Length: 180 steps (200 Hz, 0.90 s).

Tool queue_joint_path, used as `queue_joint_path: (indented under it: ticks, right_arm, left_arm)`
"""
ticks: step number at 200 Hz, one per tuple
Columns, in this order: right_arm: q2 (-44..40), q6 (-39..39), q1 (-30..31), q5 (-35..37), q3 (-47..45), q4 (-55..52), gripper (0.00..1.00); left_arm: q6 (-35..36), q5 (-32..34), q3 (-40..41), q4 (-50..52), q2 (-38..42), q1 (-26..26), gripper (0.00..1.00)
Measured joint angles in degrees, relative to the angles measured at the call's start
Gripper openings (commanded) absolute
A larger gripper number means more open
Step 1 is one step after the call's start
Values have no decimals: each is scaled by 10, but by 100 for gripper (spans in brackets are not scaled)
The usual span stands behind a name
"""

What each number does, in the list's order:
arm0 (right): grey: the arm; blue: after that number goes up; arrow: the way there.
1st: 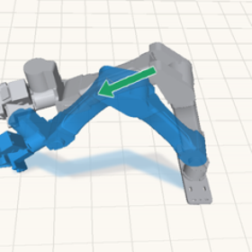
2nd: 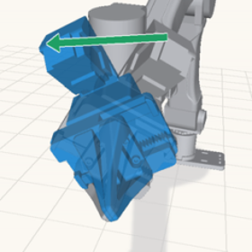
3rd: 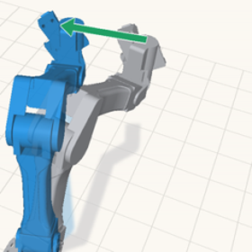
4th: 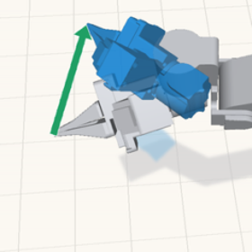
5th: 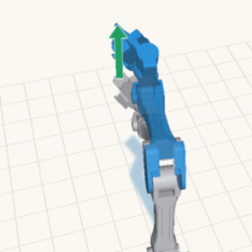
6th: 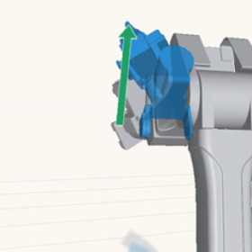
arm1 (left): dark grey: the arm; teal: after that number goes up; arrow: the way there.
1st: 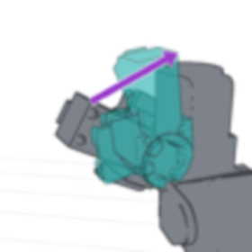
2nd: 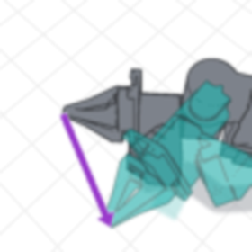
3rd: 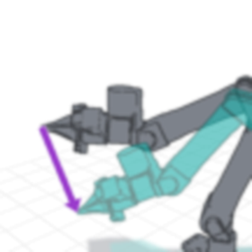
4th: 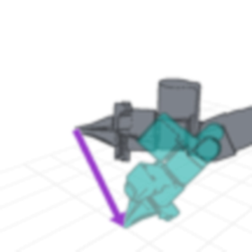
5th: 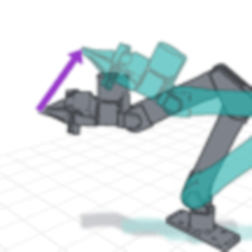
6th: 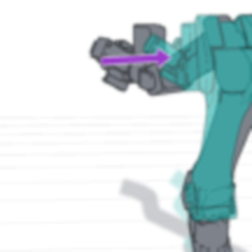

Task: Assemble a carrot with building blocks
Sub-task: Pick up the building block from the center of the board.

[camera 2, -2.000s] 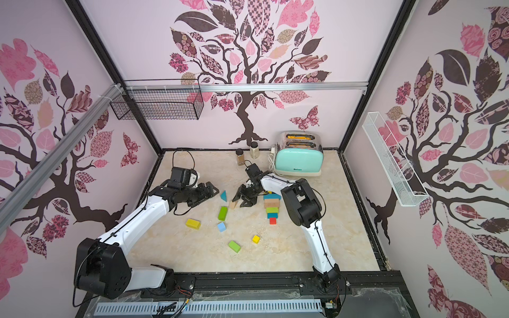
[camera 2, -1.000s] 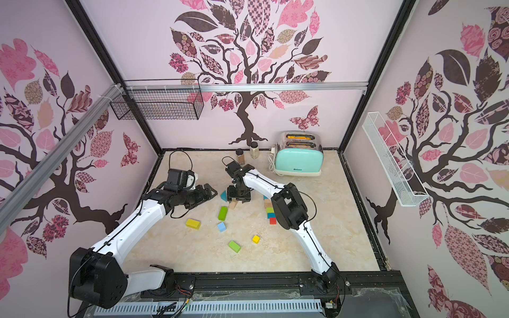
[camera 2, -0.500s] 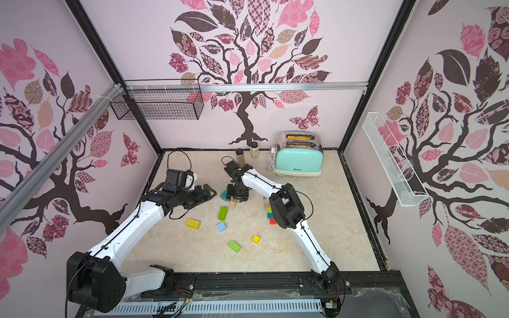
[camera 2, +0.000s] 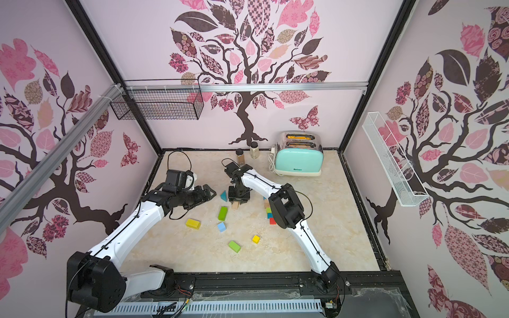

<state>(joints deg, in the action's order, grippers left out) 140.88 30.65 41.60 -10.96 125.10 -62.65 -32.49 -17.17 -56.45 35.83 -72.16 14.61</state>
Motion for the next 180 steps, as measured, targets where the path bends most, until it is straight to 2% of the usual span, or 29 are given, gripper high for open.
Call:
queue_joint_path:
  ticks: [36, 88, 119, 146, 180]
  right_arm:
    - [0, -5, 1, 14, 0, -4, 48]
    - [-6, -20, 1, 22, -6, 3, 27]
    - [-38, -26, -4, 11, -50, 23, 26]
    - [-90, -15, -17, -37, -116, 66, 26]
    - [-173, 44, -62, -142, -231, 177, 27]
  left_arm:
    - [0, 0, 0, 0, 0, 0, 88]
    - [0, -5, 0, -1, 0, 0, 88]
    - [0, -24, 0, -5, 0, 0, 86]
    - [-1, -56, 1, -18, 0, -1, 85]
    - [-7, -105, 28, -64, 1, -1, 84]
